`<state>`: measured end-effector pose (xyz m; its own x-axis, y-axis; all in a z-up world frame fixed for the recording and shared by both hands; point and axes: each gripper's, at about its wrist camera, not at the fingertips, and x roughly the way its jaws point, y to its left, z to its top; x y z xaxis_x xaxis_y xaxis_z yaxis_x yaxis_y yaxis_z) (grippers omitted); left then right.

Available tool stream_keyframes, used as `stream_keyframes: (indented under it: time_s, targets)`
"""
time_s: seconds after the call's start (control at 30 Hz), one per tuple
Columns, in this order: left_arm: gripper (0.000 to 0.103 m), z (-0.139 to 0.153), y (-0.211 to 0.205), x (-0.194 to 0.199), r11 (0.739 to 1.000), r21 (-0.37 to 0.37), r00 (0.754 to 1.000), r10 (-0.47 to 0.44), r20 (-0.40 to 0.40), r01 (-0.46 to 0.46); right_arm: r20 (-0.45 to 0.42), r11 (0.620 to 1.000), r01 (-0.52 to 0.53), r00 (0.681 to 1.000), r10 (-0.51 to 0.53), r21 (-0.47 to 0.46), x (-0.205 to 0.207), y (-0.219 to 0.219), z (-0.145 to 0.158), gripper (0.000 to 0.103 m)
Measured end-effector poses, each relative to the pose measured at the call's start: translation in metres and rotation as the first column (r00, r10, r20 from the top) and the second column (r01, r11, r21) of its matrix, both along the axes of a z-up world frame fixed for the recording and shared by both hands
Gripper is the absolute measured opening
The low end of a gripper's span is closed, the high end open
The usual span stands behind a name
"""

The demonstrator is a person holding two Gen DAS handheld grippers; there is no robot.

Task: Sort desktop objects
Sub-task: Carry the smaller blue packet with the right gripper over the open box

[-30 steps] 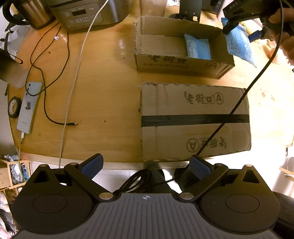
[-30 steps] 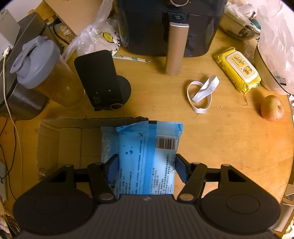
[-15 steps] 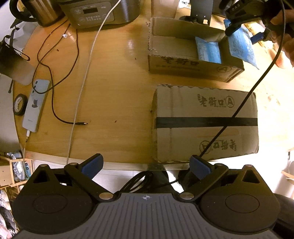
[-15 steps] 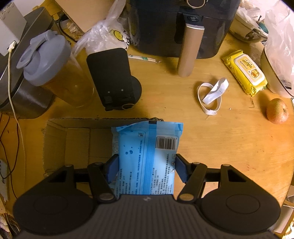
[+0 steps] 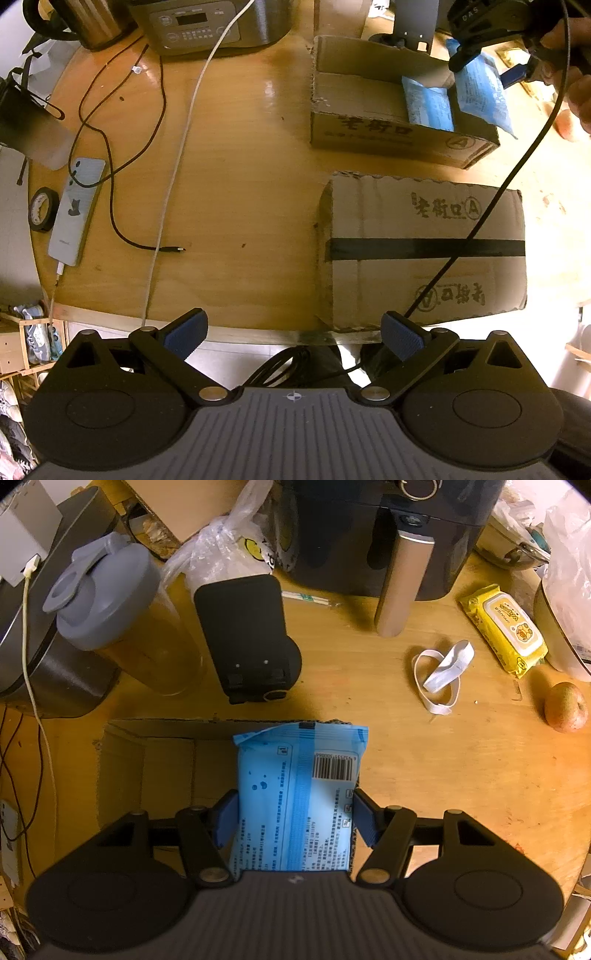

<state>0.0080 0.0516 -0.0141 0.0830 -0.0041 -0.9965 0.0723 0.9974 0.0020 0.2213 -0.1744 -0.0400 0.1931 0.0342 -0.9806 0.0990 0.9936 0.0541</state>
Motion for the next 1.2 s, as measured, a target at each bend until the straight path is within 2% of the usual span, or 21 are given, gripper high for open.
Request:
stream_keyframes:
  time_s: [1.2]
  targets:
    - [0.103, -0.003, 0.031, 0.0, 1.0, -0.013, 1.0, 0.006, -0.005, -0.006, -0.005, 1.0, -0.019, 1.0, 0.019, 0.018, 0.008, 0.051, -0.008, 0.062]
